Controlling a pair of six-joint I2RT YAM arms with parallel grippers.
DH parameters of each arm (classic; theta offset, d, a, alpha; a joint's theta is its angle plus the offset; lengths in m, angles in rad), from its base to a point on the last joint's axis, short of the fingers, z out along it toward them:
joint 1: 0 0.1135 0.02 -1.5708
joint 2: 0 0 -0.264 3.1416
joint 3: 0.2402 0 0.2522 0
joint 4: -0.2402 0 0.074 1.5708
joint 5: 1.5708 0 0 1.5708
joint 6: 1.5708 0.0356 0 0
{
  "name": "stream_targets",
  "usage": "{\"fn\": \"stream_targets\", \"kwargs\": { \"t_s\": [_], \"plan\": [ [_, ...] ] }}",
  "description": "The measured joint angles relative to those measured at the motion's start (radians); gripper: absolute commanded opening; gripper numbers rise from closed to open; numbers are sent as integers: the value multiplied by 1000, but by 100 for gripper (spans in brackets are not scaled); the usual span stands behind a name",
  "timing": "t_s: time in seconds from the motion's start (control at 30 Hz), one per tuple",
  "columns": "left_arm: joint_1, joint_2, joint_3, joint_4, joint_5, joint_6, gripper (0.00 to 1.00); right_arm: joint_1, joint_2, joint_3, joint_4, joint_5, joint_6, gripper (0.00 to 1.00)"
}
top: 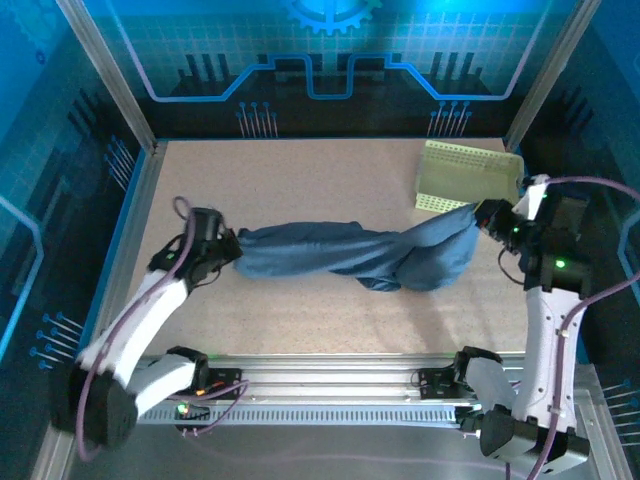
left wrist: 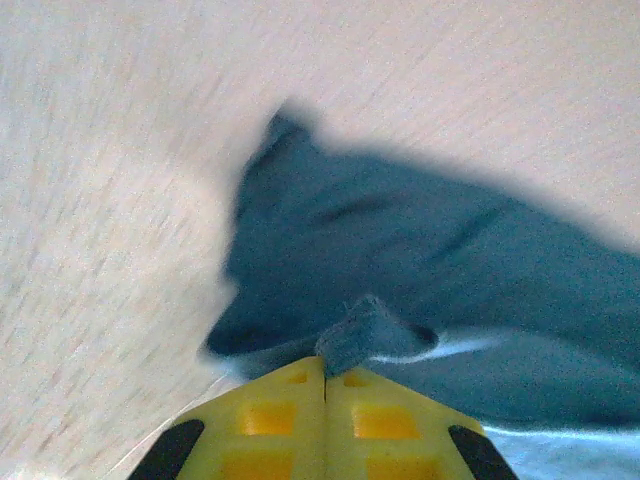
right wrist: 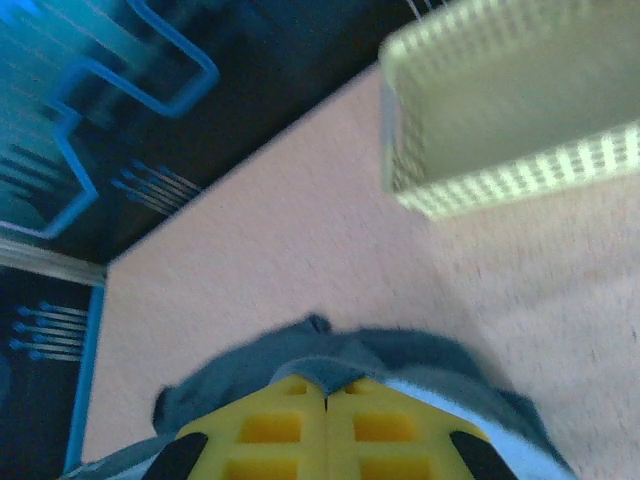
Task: Fold the inside-out t-shirt
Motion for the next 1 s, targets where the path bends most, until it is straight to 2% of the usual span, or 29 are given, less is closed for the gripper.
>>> {"fn": "stream_targets", "kwargs": {
  "t_s": [0.1, 0.2, 0.3, 0.4, 0.5, 0.63, 0.7, 0.87, 1.0],
  "plan": [
    [76, -258, -3, 149, 68, -4, 0, -37, 20, 222, -26, 2, 14, 0],
    [130, -403, -1, 317, 134, -27, 0, -58, 54, 481, -38, 24, 26, 0],
    [142, -426, 19, 444, 183, -53, 0, -62, 88, 717, -51, 49, 31, 0],
    [143, -376, 27, 502, 196, -67, 0, -63, 100, 875, -53, 84, 31, 0],
    [166, -257, 34, 483, 198, -82, 0, -63, 100, 921, -53, 96, 31, 0],
    [230, -9, 65, 433, 261, -108, 0, -63, 117, 847, -51, 74, 37, 0],
    [243, 45, 65, 422, 301, -126, 0, -63, 169, 797, -55, 48, 41, 0],
    [257, 4, 82, 505, 382, -152, 0, -63, 305, 759, -62, 38, 53, 0],
    [264, -43, 179, 591, 441, -184, 0, -63, 339, 833, -76, 38, 53, 0]
  ]
}}
